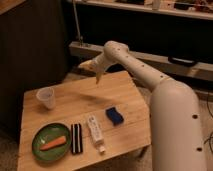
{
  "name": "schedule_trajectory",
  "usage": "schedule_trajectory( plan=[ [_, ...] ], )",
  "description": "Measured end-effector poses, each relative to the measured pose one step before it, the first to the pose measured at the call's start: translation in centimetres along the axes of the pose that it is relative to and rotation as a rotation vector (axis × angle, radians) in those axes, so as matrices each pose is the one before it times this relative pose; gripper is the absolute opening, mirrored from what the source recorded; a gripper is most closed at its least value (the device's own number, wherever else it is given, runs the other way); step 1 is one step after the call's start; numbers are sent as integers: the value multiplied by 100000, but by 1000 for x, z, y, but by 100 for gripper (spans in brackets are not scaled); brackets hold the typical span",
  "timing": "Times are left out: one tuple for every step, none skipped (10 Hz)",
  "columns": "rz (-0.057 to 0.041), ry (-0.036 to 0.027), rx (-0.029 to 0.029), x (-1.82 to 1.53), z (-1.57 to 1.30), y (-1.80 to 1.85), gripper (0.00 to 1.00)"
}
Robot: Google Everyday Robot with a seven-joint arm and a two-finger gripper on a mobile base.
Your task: Move the arm in a circular motion
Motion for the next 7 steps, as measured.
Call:
schedule_trajectory(
  plan=[
    [2617,2153,-359,342,-1350,2064,80],
    [2233,1948,-289,301,-1247,1865,80],
    [3196,2870,-236,473,-1805,2749,80],
    [1971,1747,51,319,-1085,1686,80],
    [2170,2172,353,404,-1364,1990,80],
    [2320,2731,802,226,-1810,2354,80],
    [1613,2088,698,-166,-1800,1959,80]
  ],
)
